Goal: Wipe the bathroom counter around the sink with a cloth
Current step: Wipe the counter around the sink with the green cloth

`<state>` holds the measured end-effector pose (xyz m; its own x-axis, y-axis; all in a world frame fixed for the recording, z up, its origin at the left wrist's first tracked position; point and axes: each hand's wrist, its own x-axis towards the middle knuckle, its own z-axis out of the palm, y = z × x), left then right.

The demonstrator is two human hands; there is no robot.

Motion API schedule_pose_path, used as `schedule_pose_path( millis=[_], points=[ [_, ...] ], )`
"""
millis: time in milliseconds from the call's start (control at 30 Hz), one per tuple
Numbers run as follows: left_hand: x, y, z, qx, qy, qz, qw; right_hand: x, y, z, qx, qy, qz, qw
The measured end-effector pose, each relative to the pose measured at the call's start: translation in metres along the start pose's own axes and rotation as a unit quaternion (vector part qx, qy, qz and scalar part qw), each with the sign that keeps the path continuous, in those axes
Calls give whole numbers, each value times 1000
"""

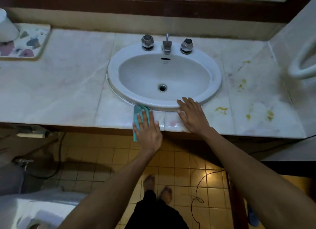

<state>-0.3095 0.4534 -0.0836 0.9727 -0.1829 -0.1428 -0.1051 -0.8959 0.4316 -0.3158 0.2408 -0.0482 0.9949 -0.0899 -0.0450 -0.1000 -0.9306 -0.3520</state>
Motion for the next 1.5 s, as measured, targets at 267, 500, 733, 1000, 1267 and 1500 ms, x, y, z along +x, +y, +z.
schedule_pose_path(
  millis=[267,500,733,1000,1267,1500],
  points=[
    [-29,63,32,16,-65,149,987,-44,63,-26,55,27,92,994],
    [-27,99,43,17,-86,202,975,-80,148,-59,55,69,170,981],
    [-22,168,81,-3,-50,145,988,-96,238,-91,48,125,217,967],
    [0,250,115,-90,-3,37,995,-126,352,-108,45,89,298,949],
    [9,308,143,6,-63,161,985,-149,369,-91,8,91,243,966],
    [11,249,110,131,-95,203,966,-150,368,-90,4,102,239,966]
  ],
)
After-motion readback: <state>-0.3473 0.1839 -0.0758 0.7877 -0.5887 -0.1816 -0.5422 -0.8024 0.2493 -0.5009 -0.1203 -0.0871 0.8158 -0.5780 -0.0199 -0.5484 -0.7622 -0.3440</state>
